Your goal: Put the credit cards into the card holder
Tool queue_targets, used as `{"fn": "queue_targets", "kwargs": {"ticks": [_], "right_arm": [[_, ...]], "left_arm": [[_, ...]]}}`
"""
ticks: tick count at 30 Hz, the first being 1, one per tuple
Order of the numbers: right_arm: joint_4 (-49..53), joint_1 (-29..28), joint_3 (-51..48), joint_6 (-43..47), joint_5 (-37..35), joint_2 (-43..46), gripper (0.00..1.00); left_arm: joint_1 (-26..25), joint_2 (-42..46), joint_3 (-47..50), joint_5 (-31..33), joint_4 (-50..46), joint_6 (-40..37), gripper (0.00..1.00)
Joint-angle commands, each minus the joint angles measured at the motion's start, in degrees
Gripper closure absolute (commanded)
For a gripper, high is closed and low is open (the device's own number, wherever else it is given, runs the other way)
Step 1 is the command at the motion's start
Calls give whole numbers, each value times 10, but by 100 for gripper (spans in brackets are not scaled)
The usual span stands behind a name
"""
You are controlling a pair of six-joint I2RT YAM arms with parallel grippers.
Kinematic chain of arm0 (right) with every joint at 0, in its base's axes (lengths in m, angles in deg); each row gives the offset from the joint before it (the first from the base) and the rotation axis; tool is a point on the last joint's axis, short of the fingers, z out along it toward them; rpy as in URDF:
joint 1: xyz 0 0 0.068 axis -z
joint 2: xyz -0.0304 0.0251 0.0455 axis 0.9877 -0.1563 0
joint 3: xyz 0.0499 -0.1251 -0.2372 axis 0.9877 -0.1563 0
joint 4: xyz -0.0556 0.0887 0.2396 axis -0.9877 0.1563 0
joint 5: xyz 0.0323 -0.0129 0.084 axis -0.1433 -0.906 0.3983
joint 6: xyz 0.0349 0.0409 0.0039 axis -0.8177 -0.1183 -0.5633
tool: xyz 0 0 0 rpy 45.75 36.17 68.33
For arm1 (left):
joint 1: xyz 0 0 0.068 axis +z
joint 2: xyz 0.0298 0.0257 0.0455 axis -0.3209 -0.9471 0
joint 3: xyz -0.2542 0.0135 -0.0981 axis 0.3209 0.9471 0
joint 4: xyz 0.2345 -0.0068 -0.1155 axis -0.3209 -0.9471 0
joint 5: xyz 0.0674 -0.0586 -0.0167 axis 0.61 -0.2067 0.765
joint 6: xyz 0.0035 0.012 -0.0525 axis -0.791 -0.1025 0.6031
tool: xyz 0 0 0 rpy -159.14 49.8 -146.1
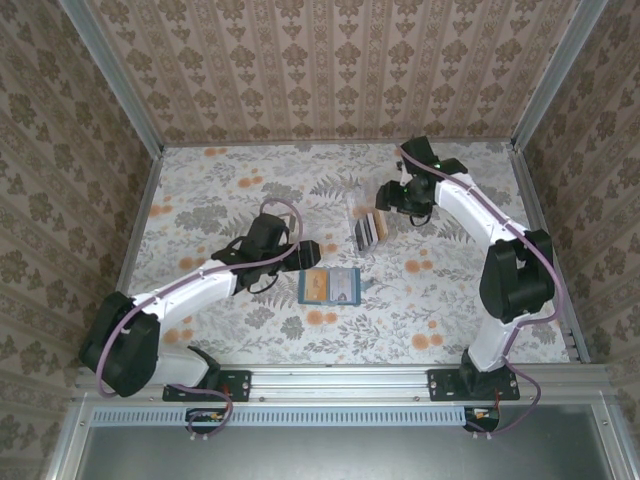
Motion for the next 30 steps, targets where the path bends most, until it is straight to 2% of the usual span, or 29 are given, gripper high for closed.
{"fn": "queue_targets", "kwargs": {"ticks": [1,7,13,18,30], "right_arm": [[55,-53,32,21,-109,11,39],[75,-142,68,7,-182,-49,49],[126,-197,138,-2,-265,-133,55],[162,-210,178,-19,-305,-188,60],[198,-215,221,-28,-345,-256,65]], "left_arm": [[9,19,11,17,-6,3,23],[22,45,35,38,-4,19,22],[40,92,73,69,-9,41,17],[57,124,96,73,-16,47,15],[75,146,115,67,-17,50,13]]}}
